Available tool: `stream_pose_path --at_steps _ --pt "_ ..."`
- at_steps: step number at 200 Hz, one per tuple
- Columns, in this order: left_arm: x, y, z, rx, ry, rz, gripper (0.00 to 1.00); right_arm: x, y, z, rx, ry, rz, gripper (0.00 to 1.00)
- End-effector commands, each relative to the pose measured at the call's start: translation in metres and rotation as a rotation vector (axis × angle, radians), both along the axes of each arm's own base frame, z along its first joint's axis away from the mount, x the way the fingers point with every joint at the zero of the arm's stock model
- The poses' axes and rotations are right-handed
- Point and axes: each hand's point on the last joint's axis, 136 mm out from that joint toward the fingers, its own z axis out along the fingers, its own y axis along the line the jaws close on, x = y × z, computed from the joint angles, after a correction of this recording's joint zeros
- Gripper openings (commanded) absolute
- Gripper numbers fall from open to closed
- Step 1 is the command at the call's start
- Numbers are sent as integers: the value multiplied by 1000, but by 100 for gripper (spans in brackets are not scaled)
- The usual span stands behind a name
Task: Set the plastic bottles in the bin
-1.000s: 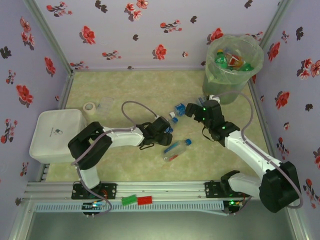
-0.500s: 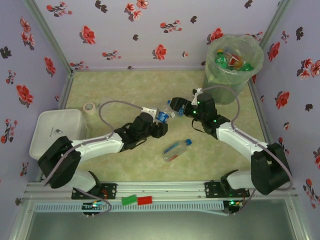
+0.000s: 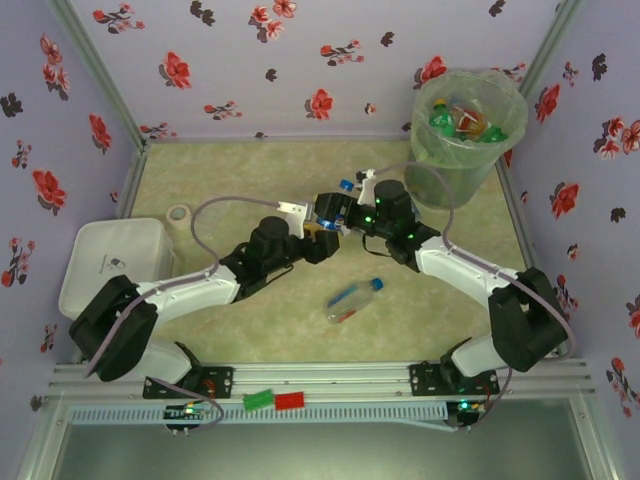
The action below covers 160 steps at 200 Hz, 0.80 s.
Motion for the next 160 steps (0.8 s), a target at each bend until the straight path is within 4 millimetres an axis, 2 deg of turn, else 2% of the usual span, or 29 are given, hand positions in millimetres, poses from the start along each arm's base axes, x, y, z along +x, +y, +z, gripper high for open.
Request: stream_pose_path --at_steps 1,30,52,62,87,99,126,160 --pt "-2 -7 14 -72 -34 -34 55 -3 11 16 55 -10 42 90" --pt "-2 -12 18 -87 -33 -56 56 -6 6 17 57 -20 26 69" --pt "-2 -15 16 -87 -23 -64 61 -8 1 17 38 -42 10 56" --pt "-2 -15 15 -88 -19 -64 66 -8 -2 17 25 -51 -2 54" --pt "-2 -16 10 -82 -6 -63 91 -1 -8 12 -22 -63 -34 51" --pt "0 -16 5 -74 0 -60 99 4 -13 7 -67 -63 -55 49" --pt "4 -17 -1 -85 8 -51 100 20 -33 11 -161 -98 -112 47" --pt "9 -7 5 -107 1 -23 100 48 -71 42 -235 -148 -209 46"
